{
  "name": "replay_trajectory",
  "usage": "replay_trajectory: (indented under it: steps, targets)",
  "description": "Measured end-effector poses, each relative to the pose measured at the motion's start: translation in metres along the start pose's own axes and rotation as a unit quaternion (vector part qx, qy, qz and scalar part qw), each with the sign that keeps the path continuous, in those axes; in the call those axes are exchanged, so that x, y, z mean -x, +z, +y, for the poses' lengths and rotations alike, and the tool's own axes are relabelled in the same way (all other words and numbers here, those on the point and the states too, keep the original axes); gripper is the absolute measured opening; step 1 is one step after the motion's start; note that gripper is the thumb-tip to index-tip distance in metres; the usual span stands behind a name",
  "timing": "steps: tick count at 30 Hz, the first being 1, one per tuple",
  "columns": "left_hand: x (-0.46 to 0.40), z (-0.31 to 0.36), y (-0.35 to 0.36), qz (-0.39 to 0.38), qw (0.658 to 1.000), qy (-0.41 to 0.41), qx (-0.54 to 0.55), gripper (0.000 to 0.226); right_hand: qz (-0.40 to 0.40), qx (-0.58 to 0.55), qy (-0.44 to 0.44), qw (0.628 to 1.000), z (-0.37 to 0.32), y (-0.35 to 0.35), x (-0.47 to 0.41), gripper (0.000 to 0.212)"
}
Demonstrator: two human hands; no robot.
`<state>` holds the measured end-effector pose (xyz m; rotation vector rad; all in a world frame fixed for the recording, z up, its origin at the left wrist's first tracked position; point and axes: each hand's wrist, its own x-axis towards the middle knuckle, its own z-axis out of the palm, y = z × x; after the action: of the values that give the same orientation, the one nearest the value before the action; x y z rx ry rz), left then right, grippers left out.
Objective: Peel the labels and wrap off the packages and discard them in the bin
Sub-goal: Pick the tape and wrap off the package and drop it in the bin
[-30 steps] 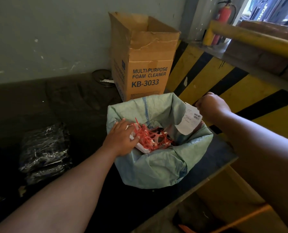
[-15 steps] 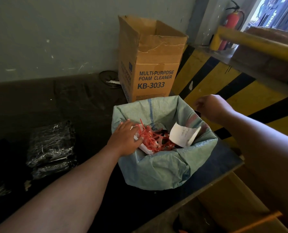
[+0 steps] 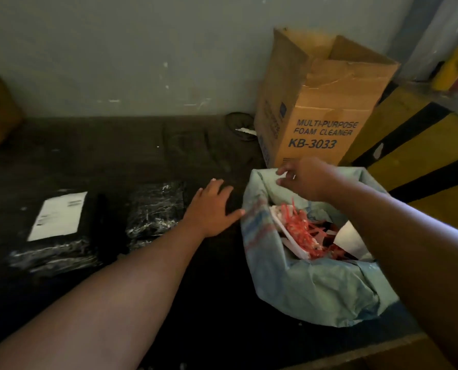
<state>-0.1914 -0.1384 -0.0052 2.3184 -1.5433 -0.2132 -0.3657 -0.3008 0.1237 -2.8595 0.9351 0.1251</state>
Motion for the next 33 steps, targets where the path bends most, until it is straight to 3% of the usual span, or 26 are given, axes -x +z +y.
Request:
replay_trajectory:
  steps: [8,14,19,25,33]
  targets:
    - [0.051,-0.145,-0.031,0.015,0.988,-0.156,-0.009,0.084,-0.043,-0.089,-0.106,0.989,-0.131,0.059,-0.081,0.047]
    - [0.070,-0.207,-0.017,0.005,0.973,-0.216,0.085,0.088,-0.074,-0.148,-0.078,0.983,-0.183,0.118,-0.118,0.053]
    - [0.051,-0.226,-0.008,0.018,0.978,-0.178,0.111,0.087,-0.030,-0.171,-0.042,0.984,-0.208,0.143,-0.146,0.040]
    - [-0.001,-0.223,-0.009,-0.003,0.996,-0.083,0.044,0.083,0.016,-0.159,-0.007,0.987,-0.224,0.157,-0.181,0.026]
    - [-0.016,-0.231,0.011,-0.042,0.996,-0.075,0.018,0.087,-0.026,-0.152,-0.032,0.988,-0.217,0.163,-0.210,0.019]
